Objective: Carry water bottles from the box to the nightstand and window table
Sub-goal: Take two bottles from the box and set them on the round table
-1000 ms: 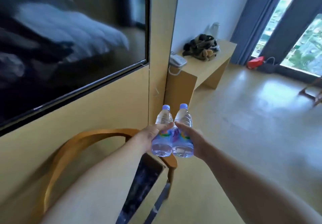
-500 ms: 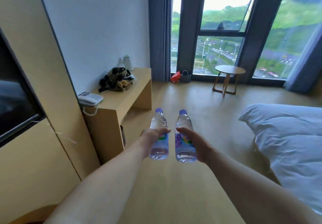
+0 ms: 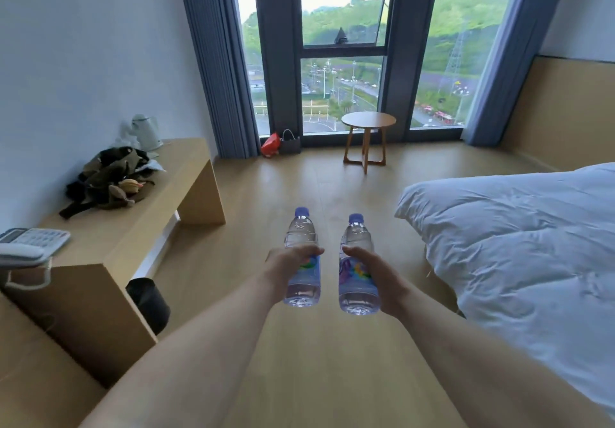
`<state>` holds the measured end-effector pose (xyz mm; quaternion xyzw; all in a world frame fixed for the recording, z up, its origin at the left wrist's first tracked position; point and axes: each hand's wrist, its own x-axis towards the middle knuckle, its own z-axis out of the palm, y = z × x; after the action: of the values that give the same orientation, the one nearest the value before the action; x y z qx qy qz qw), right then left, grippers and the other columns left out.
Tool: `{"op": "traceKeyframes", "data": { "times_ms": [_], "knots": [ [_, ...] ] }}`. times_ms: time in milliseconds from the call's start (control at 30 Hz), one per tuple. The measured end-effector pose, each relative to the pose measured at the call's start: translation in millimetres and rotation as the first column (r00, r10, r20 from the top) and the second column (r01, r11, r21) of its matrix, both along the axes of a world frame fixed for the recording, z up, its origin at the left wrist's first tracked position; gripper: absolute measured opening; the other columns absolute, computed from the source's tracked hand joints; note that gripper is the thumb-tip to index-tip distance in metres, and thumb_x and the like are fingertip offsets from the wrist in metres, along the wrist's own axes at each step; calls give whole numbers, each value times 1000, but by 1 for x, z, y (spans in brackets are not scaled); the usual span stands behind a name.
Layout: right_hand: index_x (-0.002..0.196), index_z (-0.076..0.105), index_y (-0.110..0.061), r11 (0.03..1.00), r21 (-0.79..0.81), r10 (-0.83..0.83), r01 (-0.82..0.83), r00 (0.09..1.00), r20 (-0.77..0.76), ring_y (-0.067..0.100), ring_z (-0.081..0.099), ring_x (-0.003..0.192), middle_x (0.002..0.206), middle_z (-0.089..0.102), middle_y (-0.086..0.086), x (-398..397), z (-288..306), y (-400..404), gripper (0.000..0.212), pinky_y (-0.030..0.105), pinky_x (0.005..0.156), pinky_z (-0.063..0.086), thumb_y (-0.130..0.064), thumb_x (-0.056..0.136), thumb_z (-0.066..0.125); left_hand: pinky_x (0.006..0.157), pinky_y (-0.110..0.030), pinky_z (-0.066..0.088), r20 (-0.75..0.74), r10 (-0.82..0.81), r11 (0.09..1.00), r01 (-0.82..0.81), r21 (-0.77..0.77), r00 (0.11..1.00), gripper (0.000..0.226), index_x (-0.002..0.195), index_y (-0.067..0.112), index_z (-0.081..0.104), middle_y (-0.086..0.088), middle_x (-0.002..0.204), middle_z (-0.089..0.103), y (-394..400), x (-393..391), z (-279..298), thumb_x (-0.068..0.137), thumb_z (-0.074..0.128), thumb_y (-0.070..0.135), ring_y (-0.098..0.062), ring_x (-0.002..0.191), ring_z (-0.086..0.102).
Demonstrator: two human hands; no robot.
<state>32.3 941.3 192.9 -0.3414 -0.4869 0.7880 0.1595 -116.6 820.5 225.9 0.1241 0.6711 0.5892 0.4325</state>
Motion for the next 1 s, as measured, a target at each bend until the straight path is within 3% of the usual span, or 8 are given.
{"op": "traceKeyframes", "data": {
  "times_ms": [200, 267, 333, 533, 667, 767, 900, 1000],
  "knots": [
    [131, 62, 2, 996, 11, -85, 85, 996, -1, 37, 67, 82, 103, 69, 25, -59, -18, 109, 67, 45, 80, 57, -36, 80, 80, 56, -39, 59, 8, -126, 992, 125, 26, 992, 40, 104, -1, 75, -21, 85, 70, 123, -66, -18, 72, 88, 18, -35, 69, 67],
    [131, 62, 1, 993, 16, -118, 118, 993, 18, 37, 67, 82, 105, 69, 25, -84, -20, 149, 67, 46, 80, 57, -37, 79, 81, 55, -39, 59, 16, -156, 988, 156, 12, 988, 34, 97, 1, 75, -20, 80, 70, 168, -94, -21, 71, 89, 19, -34, 64, 67],
    [132, 61, 0, 989, 19, -145, 144, 988, 47, 39, 66, 88, 109, 67, 28, -107, -18, 188, 70, 50, 85, 56, -38, 77, 82, 54, -37, 58, 30, -191, 981, 192, -10, 981, 30, 89, 5, 74, -17, 76, 68, 210, -122, -21, 70, 91, 20, -32, 59, 66],
    [134, 59, 0, 974, 51, -223, 221, 973, 53, 45, 62, 101, 131, 58, 37, -160, -5, 291, 67, 64, 103, 46, -33, 80, 81, 53, -33, 56, 55, -289, 957, 290, -11, 956, 31, 91, 8, 71, -12, 71, 66, 328, -188, -16, 72, 91, 23, -28, 55, 65],
    [138, 53, 2, 973, 35, -228, 227, 973, 35, 45, 59, 104, 123, 61, 36, -194, -5, 353, 65, 64, 105, 44, -28, 86, 76, 53, -32, 56, 87, -312, 950, 313, 4, 946, 33, 95, 7, 69, -14, 76, 66, 392, -221, -22, 76, 89, 24, -28, 57, 65],
    [139, 53, 1, 975, 29, -220, 219, 974, 45, 46, 58, 106, 124, 61, 35, -222, -14, 404, 64, 64, 108, 41, -28, 87, 75, 61, -36, 58, 105, -324, 946, 324, 20, 940, 43, 107, 6, 68, -17, 86, 66, 443, -249, -32, 77, 89, 29, -30, 64, 65],
    [140, 54, -2, 980, 12, -200, 200, 979, 35, 56, 56, 123, 135, 57, 36, -261, -30, 488, 65, 66, 110, 41, -32, 86, 76, 83, -51, 59, 99, -302, 953, 301, 29, 948, 63, 121, 6, 67, -26, 110, 73, 526, -288, -44, 78, 85, 47, -40, 85, 71],
    [138, 56, -5, 986, -33, -161, 162, 987, 13, 47, 64, 108, 120, 67, 27, -289, -30, 556, 68, 53, 102, 50, -40, 84, 78, 90, -55, 56, 138, -275, 961, 271, 46, 951, 66, 129, 7, 63, -30, 123, 68, 593, -317, -43, 85, 74, 57, -45, 95, 69]
  ]
}}
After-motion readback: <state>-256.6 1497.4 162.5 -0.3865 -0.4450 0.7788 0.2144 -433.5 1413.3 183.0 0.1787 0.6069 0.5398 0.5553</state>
